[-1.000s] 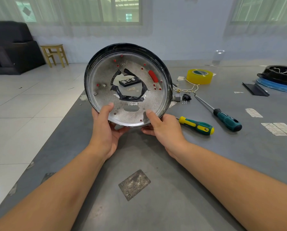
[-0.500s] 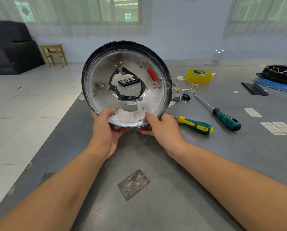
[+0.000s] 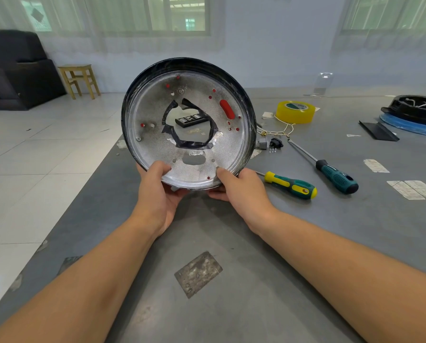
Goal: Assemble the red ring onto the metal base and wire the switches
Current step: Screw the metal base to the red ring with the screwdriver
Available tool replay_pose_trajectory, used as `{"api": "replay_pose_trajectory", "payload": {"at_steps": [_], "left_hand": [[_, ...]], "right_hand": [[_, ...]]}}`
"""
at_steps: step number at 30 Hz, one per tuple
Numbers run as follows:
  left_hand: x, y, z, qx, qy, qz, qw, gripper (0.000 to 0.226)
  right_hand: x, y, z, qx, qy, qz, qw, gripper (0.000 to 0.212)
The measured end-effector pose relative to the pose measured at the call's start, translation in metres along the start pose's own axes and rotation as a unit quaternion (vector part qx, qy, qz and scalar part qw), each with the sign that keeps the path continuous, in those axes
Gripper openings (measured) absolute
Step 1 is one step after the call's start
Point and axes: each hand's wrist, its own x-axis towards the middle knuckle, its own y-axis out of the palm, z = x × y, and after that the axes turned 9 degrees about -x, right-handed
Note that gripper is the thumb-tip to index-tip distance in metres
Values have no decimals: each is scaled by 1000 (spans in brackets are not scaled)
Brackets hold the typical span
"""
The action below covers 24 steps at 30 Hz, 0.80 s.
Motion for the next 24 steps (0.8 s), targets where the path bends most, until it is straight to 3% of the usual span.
{"api": "replay_pose_trajectory", "payload": {"at_steps": [7, 9, 15, 24], "left_hand": [[-2, 2, -1, -5, 8, 0, 1000, 72], [-1, 2, 0, 0, 25, -15, 1000, 66], [1, -1, 1, 7, 61, -42, 997, 75], [6, -6, 3, 2, 84, -27, 996, 58]], "right_hand": [[-1, 0, 3, 6, 21, 6, 1000, 18], [-1, 0, 3, 10, 32, 12, 999, 19], [-1, 0, 10, 71, 69, 28, 995, 10], [-8, -6, 21, 161, 105, 71, 979, 27]]}}
